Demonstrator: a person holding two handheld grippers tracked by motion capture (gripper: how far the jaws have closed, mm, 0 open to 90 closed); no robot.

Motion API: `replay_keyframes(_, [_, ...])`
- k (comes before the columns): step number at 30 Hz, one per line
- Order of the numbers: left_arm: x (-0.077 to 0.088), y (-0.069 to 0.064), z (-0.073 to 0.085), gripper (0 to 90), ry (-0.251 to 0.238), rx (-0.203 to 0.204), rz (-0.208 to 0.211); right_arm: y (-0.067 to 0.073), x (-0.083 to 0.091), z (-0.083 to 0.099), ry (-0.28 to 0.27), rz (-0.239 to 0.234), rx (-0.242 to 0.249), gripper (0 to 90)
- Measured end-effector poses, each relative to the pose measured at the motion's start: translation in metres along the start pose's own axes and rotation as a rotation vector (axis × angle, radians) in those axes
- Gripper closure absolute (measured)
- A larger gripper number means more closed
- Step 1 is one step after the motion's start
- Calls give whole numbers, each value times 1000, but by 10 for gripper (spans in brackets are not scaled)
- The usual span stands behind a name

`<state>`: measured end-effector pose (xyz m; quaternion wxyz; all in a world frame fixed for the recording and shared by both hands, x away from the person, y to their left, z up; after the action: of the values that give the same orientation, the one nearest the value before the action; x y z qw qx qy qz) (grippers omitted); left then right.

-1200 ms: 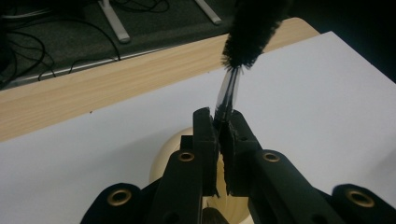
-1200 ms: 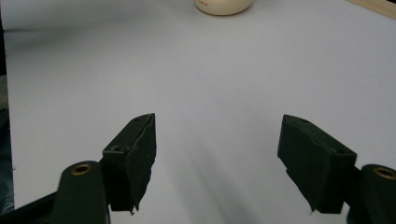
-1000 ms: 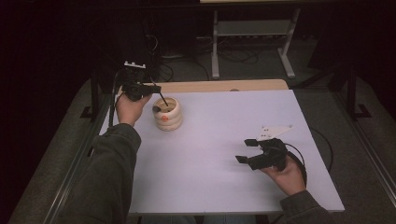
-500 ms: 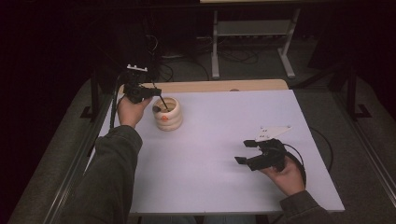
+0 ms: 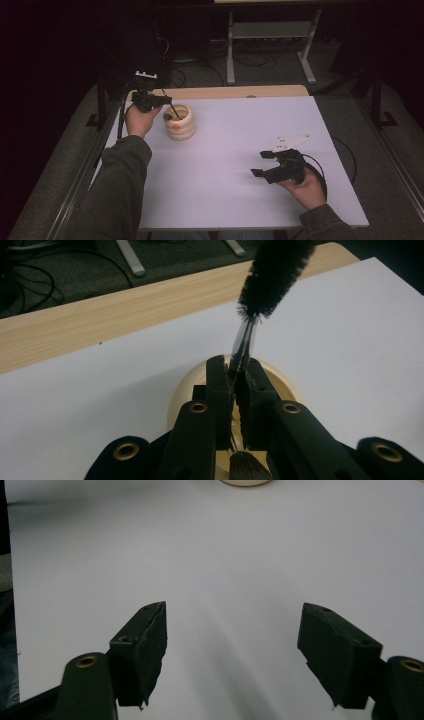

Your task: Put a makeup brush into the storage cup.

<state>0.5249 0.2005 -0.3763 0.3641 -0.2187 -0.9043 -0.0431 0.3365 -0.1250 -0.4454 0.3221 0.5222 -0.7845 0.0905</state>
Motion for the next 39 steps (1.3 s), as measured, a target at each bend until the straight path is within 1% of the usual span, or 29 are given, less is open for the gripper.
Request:
replay_keyframes(4, [-2,-3,1,838,5,-8,6,0,0,0,0,-1,4,269])
replay_keyframes(5, [-3,-6,1,812,20,-12,25,0,0,0,0,-1,3,269])
replay_keyframes(6, [-6,-7,3,753,43,-11,33,0,0,0,0,-1,4,269])
replay_keyframes(7, [-7,-6,5,690,61,-21,17,-1,0,0,0,-1,3,269])
replay_keyframes(8, [-7,-6,5,687,61,-36,5,0,0,0,0,-1,1,269])
replay_keyframes(10, [-7,-5,6,683,63,-30,9,0,0,0,0,-2,2,269])
replay_keyframes(11, [-6,-4,5,671,57,-28,5,0,0,0,0,-2,4,269])
replay_keyframes(13, [-4,-3,4,659,48,-24,11,0,0,1,2,-3,5,269])
replay_keyframes(14, [-2,-3,3,652,48,-32,11,0,0,1,3,-3,3,269])
replay_keyframes(19, [3,-3,2,650,34,-30,10,-1,-1,1,7,-6,2,268])
replay_keyframes(21, [6,-3,3,650,39,-41,15,0,-1,1,7,-3,-3,268])
replay_keyframes(22, [8,-4,2,649,38,-45,16,0,-1,1,5,0,3,268])
replay_keyframes(25, [11,-7,1,641,28,-51,31,-2,1,1,1,4,0,266])
replay_keyframes(26, [13,-9,1,636,23,-51,44,-3,1,1,0,5,0,265])
replay_keyframes(28, [13,-11,1,630,24,-53,49,-4,2,2,1,10,-12,264])
replay_keyframes(29, [14,-11,2,627,29,-61,51,-5,2,2,-1,13,-9,264])
replay_keyframes(30, [15,-12,2,626,26,-58,56,-5,2,3,1,16,-15,264])
replay_keyframes(32, [17,-14,1,624,16,-61,62,-6,3,3,1,22,-12,264])
replay_keyframes(35, [22,-17,0,621,7,-79,66,-8,4,3,-2,31,-13,264])
replay_keyframes(36, [22,-17,0,621,7,-79,66,-8,4,3,-2,31,-13,264])
replay_keyframes(37, [24,-19,0,621,0,-88,70,-11,5,3,-6,34,-13,264])
replay_keyframes(38, [25,-20,-1,620,-1,-95,70,-11,5,3,-7,39,-27,263])
replay_keyframes(39, [25,-21,-1,618,-4,-94,72,-13,6,3,-11,39,-22,263])
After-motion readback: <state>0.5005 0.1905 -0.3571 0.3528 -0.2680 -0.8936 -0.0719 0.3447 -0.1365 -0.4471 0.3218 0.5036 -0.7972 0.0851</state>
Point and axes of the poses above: each handheld gripper's, and its own axes: x roughly backward along the jaws, z roughly out of its underside, y roughly to its left, the point moved 8 cm from there along -x, roughly forward along the jaws, and after that the axes turned 8 degrees about -z, right-handed, at the moved point
